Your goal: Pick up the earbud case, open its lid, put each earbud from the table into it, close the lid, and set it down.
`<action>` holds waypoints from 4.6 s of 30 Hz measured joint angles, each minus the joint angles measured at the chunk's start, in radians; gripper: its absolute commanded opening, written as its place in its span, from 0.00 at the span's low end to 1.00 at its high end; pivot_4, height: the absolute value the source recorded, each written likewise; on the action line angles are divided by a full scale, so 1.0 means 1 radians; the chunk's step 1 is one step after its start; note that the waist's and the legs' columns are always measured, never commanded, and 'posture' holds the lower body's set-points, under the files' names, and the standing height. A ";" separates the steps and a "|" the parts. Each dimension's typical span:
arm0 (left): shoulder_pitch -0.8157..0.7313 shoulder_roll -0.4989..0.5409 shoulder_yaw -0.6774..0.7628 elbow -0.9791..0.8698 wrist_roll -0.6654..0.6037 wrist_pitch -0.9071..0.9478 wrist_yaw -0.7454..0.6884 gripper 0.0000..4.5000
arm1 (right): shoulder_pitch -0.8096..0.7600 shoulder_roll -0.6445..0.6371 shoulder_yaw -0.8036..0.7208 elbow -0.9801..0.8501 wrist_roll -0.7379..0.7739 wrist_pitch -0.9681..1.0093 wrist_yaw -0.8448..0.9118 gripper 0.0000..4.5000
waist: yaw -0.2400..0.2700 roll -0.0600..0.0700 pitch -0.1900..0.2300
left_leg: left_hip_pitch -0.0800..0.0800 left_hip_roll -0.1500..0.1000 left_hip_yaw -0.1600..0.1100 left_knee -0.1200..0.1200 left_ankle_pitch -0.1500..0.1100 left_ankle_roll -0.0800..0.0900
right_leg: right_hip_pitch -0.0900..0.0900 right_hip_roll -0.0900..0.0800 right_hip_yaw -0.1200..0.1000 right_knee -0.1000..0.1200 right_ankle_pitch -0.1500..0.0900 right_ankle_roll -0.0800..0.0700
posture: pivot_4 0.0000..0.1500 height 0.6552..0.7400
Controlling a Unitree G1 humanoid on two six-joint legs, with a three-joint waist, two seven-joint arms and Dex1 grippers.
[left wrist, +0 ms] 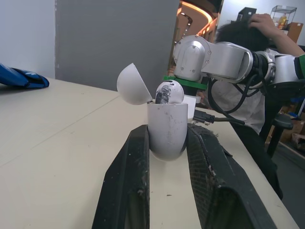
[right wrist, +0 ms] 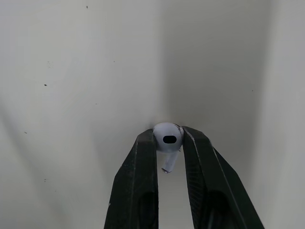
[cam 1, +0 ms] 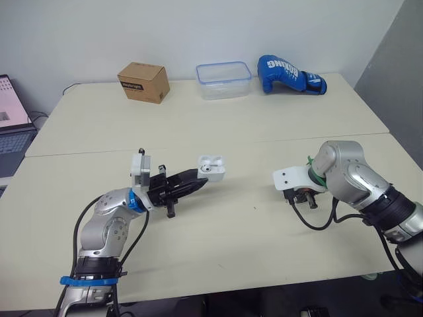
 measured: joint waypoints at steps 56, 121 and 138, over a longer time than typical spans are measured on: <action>-0.060 -0.017 0.009 0.111 0.001 -0.018 -0.008 0.17 | 0.307 0.632 -0.629 -0.556 0.888 0.368 -0.989 0.09 | -0.004 0.001 0.000 | 0.001 0.000 -0.005 0.000 0.000 0.000 | 0.000 0.001 0.000 0.002 0.000 0.000 | 1.00 0.89; -0.079 -0.054 0.010 0.071 -0.005 0.020 0.029 0.17 | 0.259 0.468 -0.602 -0.521 1.043 0.263 -0.981 0.73 | -0.002 0.001 0.000 | 0.001 0.000 -0.003 0.000 0.000 0.000 | 0.000 0.001 0.000 0.001 0.000 0.000 | 1.00 0.89; -0.082 -0.046 0.007 0.066 -0.032 0.052 -0.011 0.17 | 0.101 0.301 -0.553 -0.166 0.986 0.130 -0.776 0.01 | -0.004 0.001 0.000 | 0.001 0.000 -0.001 -0.001 0.000 0.000 | 0.000 0.001 0.000 0.001 0.000 0.000 | 1.00 0.89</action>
